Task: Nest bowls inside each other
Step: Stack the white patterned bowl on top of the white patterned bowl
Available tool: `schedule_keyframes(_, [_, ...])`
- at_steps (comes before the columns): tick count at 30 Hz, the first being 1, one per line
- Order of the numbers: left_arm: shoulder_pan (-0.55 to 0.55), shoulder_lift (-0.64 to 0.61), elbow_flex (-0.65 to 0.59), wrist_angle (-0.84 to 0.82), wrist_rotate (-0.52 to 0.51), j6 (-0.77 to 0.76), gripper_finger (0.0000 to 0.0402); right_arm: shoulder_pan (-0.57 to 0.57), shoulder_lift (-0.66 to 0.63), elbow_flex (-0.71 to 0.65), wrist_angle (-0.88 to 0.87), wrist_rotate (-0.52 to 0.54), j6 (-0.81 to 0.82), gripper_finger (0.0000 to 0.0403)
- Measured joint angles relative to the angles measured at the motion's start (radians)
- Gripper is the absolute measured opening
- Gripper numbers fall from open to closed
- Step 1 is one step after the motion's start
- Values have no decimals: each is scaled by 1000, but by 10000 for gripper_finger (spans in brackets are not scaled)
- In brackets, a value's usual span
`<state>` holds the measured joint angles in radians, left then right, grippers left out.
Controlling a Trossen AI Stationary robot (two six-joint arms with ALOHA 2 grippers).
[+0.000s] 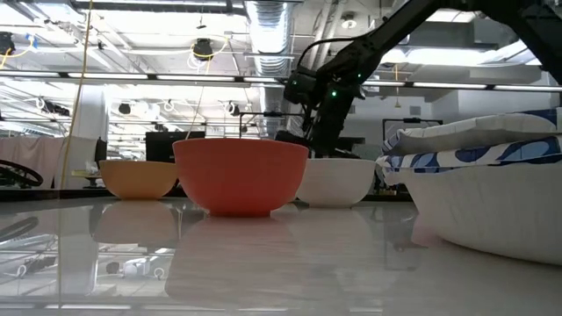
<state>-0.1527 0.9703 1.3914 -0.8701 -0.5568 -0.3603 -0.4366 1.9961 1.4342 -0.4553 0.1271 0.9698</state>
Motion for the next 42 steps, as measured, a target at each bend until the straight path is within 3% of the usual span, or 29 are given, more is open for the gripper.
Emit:
schedule_keyframes(8, [0, 0, 0, 3, 0, -1, 210, 17, 19, 1, 24, -20, -10, 180])
schedule_keyframes(20, [0, 0, 0, 7, -2, -1, 210, 8, 15, 1, 23, -91, -48, 16])
schedule_keyframes(28, [0, 0, 0, 7, -6, 0, 210, -5, 14, 47, 6, -138, -65, 8])
schedule_keyframes(37, [0, 0, 0, 7, -6, 0, 210, -41, 12, 262, -155, -178, -168, 6])
schedule_keyframes(42, [0, 0, 0, 3, -6, 0, 210, -69, 12, 387, -306, -326, -250, 5])
